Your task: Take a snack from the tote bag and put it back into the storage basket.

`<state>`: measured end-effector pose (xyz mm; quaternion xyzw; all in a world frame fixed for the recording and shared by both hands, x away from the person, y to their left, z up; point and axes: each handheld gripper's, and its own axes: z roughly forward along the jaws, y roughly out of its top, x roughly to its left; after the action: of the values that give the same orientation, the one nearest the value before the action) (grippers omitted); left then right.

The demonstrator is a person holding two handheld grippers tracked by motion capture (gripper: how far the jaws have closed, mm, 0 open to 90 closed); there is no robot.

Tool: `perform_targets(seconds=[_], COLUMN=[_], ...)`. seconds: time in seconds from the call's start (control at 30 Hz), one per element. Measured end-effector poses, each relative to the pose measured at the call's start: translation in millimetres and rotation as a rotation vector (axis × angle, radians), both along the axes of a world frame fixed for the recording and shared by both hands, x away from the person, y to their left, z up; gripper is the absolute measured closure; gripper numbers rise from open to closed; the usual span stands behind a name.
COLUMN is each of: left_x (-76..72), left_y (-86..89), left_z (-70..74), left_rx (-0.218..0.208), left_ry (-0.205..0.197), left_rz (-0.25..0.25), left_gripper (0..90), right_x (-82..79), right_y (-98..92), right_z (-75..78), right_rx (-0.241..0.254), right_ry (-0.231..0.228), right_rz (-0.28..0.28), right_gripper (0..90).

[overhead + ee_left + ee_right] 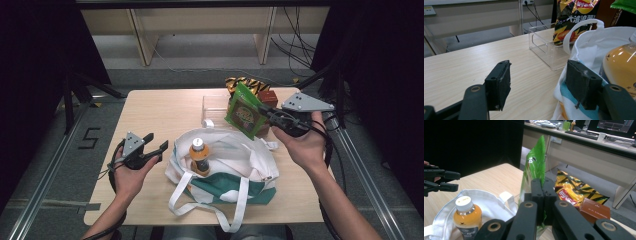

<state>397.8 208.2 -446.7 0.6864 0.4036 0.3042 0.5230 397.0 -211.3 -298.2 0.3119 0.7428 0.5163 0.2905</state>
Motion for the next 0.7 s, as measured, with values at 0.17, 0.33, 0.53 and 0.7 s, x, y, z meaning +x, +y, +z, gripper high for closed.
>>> perform_targets(seconds=[0.17,0.33,0.53,0.7], left_x=[0.2,0.2,0.3,0.1], left_y=[0.1,0.5,0.7,0.8], left_z=[0.0,0.0,0.1,0.2], left_rx=[0.000,0.001,0.002,0.002], left_ry=[0.000,0.000,-0.002,-0.001], left_rz=[0.000,0.000,0.000,0.001], left_gripper=[36.4,36.4,36.4,36.4], right_x=[2.5,5.4,8.6,12.0], right_y=[0.2,-0.2,0.2,0.6], right_z=[0.6,1.6,1.6,1.7], right_rx=[0.003,-0.003,-0.004,-0.001], right_ry=[-0.001,0.001,-0.008,-0.004], right_rz=[-0.006,-0.009,-0.016,-0.020], right_gripper=[90.0,90.0,90.0,90.0])
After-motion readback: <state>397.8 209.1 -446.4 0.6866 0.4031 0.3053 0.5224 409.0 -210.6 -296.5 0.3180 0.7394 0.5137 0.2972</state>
